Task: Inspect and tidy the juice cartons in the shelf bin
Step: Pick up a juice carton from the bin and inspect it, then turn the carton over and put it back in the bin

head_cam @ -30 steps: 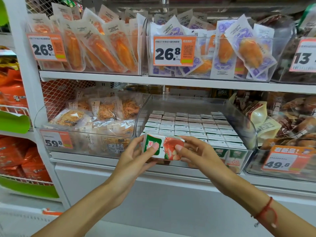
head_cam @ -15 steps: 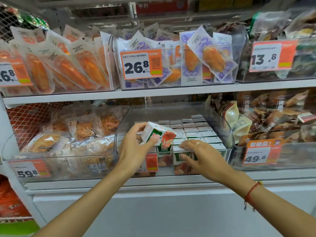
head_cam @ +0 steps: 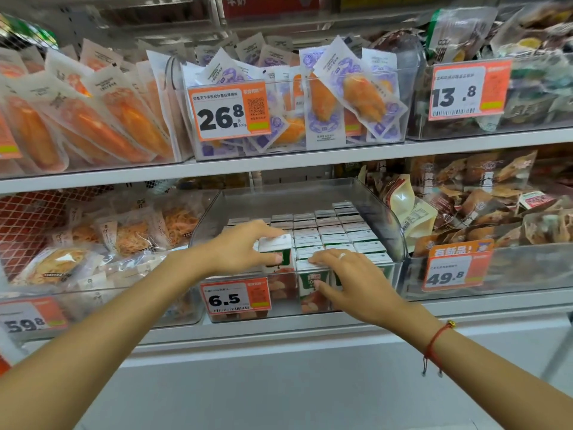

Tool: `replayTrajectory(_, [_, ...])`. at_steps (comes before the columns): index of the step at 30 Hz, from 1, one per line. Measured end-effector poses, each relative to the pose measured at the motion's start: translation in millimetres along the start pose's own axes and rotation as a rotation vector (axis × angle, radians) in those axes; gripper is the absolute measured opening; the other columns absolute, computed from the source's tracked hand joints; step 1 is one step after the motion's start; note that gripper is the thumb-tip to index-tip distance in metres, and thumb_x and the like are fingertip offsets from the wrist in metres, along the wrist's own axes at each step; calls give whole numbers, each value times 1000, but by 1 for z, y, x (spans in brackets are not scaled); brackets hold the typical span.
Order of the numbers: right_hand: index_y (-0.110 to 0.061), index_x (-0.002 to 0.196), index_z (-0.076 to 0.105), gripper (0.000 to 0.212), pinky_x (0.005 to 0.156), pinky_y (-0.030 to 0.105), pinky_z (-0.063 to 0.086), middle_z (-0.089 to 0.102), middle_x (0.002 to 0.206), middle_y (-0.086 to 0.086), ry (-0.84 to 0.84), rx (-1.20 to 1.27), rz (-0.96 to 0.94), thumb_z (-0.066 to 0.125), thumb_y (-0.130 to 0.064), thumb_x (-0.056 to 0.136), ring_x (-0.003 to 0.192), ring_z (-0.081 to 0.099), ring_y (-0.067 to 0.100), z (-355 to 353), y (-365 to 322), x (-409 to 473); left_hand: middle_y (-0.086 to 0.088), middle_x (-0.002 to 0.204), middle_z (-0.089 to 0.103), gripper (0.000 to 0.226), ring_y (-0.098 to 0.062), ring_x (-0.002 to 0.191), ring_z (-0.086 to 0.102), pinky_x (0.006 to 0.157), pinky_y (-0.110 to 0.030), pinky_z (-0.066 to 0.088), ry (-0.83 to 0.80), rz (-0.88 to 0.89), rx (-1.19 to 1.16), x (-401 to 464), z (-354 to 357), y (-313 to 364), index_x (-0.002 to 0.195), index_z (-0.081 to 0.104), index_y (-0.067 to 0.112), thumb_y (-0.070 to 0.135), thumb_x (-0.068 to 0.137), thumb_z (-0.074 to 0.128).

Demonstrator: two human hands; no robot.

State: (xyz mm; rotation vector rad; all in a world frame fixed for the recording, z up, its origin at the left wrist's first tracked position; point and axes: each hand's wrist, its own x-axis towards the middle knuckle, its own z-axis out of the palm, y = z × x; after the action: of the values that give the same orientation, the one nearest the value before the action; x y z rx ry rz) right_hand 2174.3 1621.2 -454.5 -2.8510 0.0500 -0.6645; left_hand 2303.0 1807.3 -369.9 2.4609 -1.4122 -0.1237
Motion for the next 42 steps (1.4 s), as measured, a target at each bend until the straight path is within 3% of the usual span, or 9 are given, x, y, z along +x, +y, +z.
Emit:
replayTrajectory(4, [-28,133,51,41,102,27,33,58,132,-11,19,-10,11,59,-35,93,121,51,12,3,1,-1,-10,124,51,38,-20,118,44,101,-32,34,-107,8,-16,7,19,-6,129,60,11,29,96,60])
replayTrajectory(7, [-28,132,51,40,100,27,34,59,129,-11,30,-13,8,59,-35,93,117,52,12,5,2,-1,-11,115,53,27,-17,106,46,89,-25,35,-80,17,-108,7,27,-11,118,60,11,28,97,58])
replayTrajectory(9, [-29,131,51,40,99,27,34,59,128,-11,29,-12,10,58,-36,93,117,52,11,5,2,-1,-2,129,51,39,-17,117,47,101,-31,37,-56,-16,-75,4,35,-14,137,51,22,33,99,54])
replayTrajectory(12, [-28,131,52,40,97,27,34,60,127,-10,33,-12,15,59,-36,92,115,52,12,5,2,-1,8,138,49,39,-11,128,43,106,-30,35,46,7,-23,-5,48,-17,139,47,29,39,101,46])
replayTrajectory(22, [-27,135,48,47,100,28,33,56,133,-9,-11,-22,4,62,-37,91,121,49,13,2,0,-1,15,122,43,52,-5,113,37,94,-24,35,179,87,226,-15,62,-21,143,45,37,58,98,27])
replayTrajectory(27, [-28,136,46,48,102,28,31,54,135,-10,-27,-36,-7,60,-39,91,123,47,12,2,1,0,9,105,51,39,-11,102,46,85,-30,39,91,38,147,0,45,-18,128,59,35,49,102,34])
replayTrajectory(32, [-29,137,45,49,103,27,30,52,136,-12,-19,-28,-19,58,-40,92,124,46,10,4,4,0,7,124,60,28,-11,109,56,88,-32,47,8,27,149,25,22,-21,125,63,30,32,100,52])
replayTrajectory(37, [-30,135,44,47,101,24,29,51,135,-14,-2,-10,-31,58,-40,91,120,46,9,7,6,-1,3,128,58,35,-15,113,55,96,-38,46,-136,18,267,50,13,-22,129,59,28,41,96,57])
replayTrajectory(42, [-30,136,44,47,102,23,27,51,136,-14,-9,-9,-39,55,-45,93,122,44,8,5,6,0,7,113,63,40,-14,102,57,86,-35,49,-212,40,344,61,1,-19,123,63,30,48,88,66])
